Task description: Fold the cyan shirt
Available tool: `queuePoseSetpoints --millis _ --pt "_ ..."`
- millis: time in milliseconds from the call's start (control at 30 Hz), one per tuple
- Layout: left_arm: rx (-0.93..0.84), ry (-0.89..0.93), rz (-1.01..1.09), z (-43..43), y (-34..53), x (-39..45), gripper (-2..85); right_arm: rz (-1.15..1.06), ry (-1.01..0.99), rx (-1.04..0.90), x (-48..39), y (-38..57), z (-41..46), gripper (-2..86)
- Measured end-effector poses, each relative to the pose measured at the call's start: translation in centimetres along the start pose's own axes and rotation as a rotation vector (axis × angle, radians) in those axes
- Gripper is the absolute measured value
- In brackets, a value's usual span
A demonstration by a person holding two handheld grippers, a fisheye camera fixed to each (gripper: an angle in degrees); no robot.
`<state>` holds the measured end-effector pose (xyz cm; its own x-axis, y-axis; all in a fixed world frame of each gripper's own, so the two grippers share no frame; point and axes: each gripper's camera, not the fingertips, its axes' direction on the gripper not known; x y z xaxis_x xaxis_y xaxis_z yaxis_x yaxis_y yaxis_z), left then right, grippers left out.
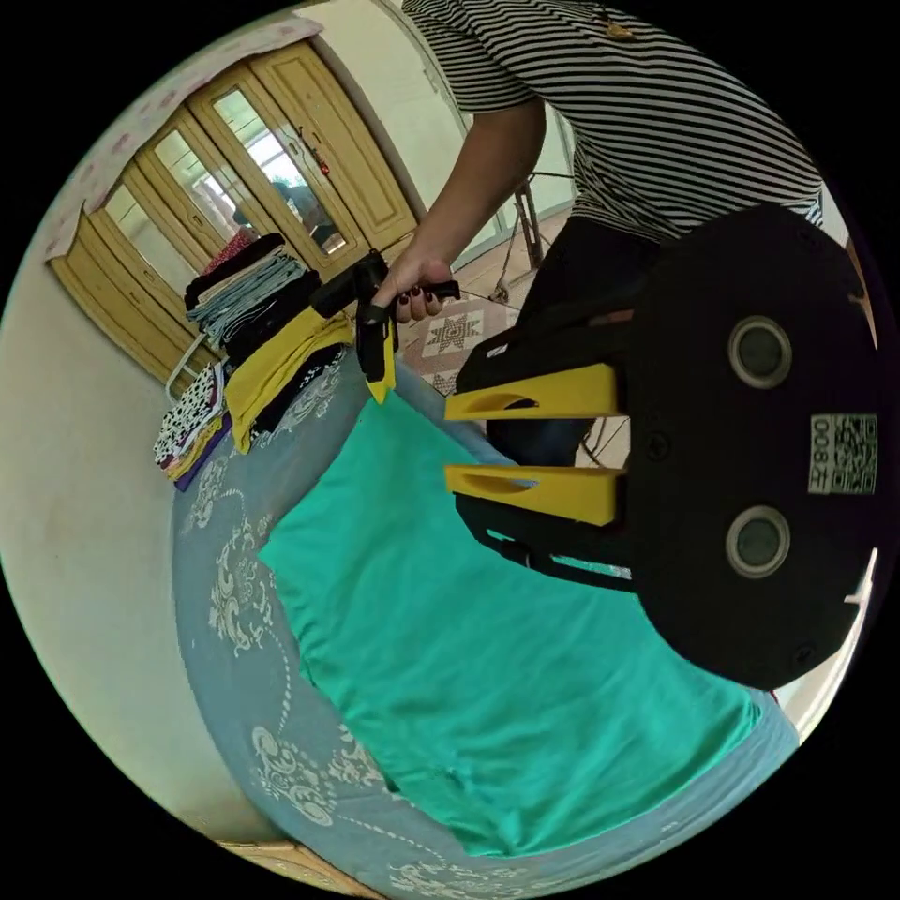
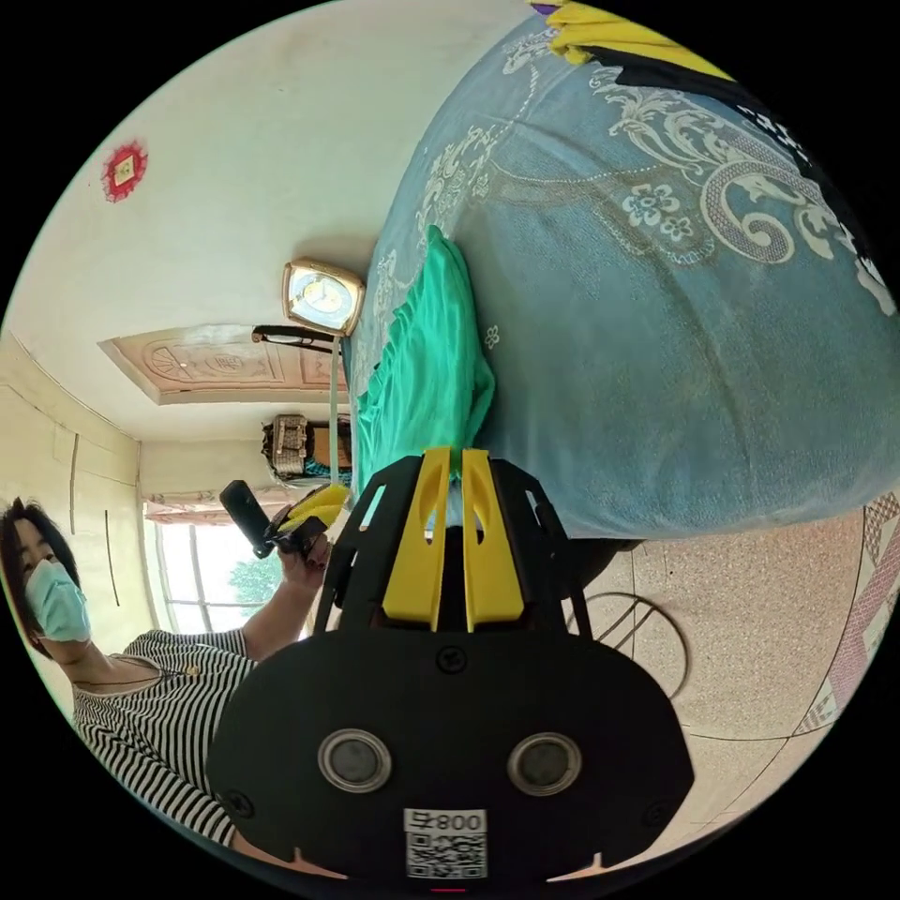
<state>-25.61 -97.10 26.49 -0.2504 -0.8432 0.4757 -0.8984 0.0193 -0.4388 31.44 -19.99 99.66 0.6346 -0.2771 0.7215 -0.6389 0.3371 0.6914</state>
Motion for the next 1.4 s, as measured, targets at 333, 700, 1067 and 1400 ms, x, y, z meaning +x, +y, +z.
queuePoseSetpoints --millis 333,700,1067,1400 --pt "-0.139 -0.403 0.342 11.7 -8.9 10.2 5.1 -0.187 -0.108 -0.033 -7.5 -3.2 -0.5 2.3" --pt "0.045 -0.223 -0.030 11.4 -8.8 5.5 2.0 -0.075 -0.144 0.052 -2.0 -10.9 -1.9 8.6" --pt "0.040 -0.198 0.001 14.9 -9.4 6.6 1.9 0.083 -0.227 0.001 2.3 -22.6 4.7 11.4" --pt "0.021 -0.151 0.009 17.0 -9.5 7.0 1.8 0.074 -0.132 -0.072 2.1 -28.1 10.1 6.3"
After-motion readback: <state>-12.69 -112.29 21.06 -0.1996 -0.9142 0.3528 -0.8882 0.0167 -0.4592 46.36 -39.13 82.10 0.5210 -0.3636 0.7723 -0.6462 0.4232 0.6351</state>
